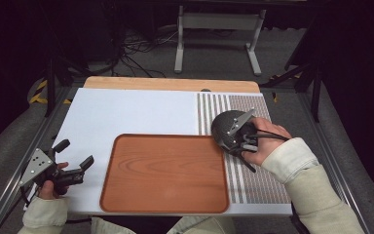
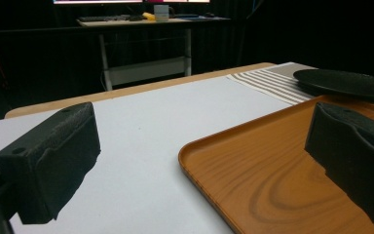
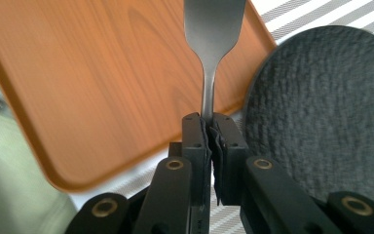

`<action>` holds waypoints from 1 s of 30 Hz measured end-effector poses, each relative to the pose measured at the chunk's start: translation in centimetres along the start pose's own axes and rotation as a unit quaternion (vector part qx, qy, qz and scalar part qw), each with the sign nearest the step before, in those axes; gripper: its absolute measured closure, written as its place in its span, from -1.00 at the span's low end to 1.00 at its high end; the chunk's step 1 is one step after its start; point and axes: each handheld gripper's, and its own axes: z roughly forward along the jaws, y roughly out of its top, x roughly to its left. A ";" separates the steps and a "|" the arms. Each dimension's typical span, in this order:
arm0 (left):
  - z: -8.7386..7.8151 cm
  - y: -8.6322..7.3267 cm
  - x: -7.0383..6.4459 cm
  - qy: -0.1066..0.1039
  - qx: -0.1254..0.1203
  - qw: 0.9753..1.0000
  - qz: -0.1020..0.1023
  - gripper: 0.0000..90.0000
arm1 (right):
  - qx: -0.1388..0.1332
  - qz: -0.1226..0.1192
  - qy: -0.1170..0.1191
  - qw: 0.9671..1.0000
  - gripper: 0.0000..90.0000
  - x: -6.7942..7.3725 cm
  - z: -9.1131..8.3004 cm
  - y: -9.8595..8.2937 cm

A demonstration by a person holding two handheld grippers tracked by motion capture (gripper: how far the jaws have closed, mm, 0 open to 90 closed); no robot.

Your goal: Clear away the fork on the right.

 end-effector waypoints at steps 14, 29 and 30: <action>0.0 0.0 0.0 0.000 -0.001 1.000 -0.001 -1.00 | 0.010 0.056 0.012 0.998 0.88 1.2 0.7 3.1; 0.0 0.0 0.1 0.001 0.002 1.000 -0.001 -1.00 | 0.068 0.169 0.040 0.982 0.88 2.2 3.2 5.0; 0.0 0.0 0.0 0.001 0.002 1.000 -0.001 -1.00 | 0.071 0.171 0.039 0.982 0.88 2.3 3.4 5.1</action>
